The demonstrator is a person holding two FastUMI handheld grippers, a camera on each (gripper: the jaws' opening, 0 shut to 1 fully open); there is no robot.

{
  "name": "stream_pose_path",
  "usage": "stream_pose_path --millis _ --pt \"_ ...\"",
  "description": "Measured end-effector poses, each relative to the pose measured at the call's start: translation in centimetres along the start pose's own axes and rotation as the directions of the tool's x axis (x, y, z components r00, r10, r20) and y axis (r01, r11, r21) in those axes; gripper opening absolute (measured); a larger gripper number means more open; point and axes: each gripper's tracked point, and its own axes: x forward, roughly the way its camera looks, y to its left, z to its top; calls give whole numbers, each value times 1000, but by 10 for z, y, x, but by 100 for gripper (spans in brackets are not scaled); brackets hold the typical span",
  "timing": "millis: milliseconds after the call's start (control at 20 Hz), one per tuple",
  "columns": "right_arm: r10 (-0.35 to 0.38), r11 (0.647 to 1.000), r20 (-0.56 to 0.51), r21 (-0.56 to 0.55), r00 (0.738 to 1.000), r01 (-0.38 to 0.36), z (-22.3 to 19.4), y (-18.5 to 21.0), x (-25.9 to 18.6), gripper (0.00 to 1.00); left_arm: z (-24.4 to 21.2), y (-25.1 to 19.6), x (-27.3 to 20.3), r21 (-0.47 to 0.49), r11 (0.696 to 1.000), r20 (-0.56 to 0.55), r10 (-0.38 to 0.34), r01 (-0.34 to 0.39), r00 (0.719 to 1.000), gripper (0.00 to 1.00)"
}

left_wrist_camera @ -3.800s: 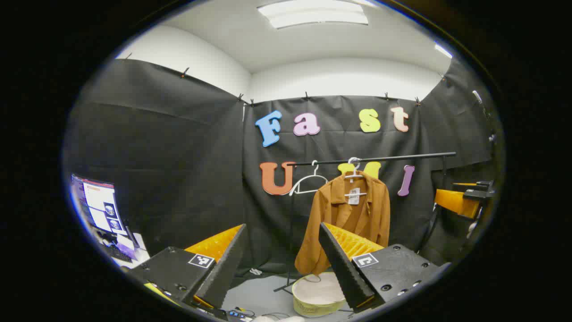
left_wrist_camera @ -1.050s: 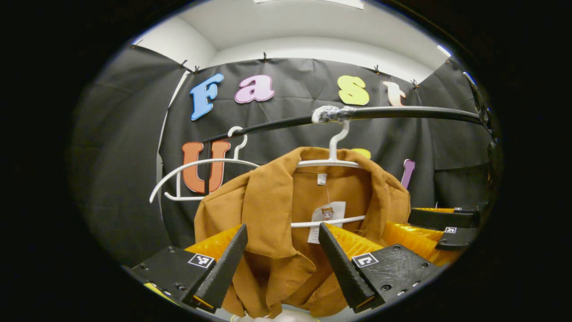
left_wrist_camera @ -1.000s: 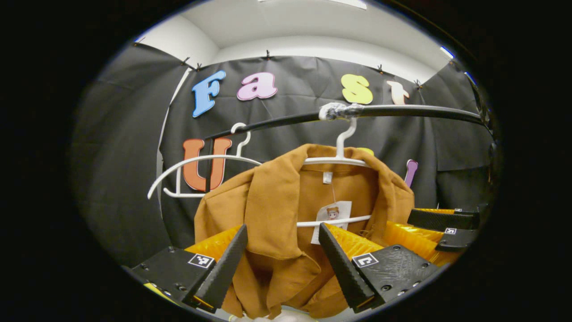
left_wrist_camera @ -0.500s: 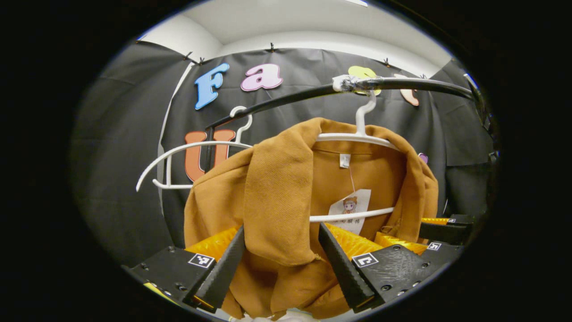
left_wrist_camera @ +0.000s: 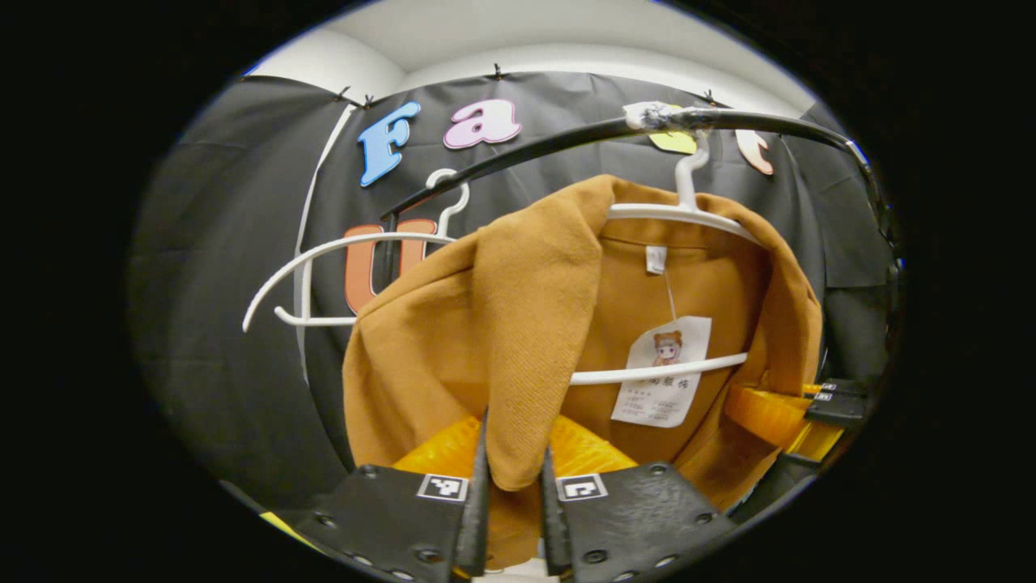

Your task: Grasp the clothes on the hanger with both hands and then place them into the laundry hamper below.

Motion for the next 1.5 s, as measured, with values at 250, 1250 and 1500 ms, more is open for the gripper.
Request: stream_pose_path --millis 250,1250,1500 --pt "98 995 -18 32 995 -97 1 3 4 6 1 0 -2 21 1000 -9 -17 17 1000 2" --pt "700 522 231 480 676 -705 39 7 -40 5 29 5 -32 -84 962 57 -254 258 966 2" --pt "704 394 372 505 605 -768 82 -3 -57 5 62 15 -43 -127 957 123 -247 262 961 0"
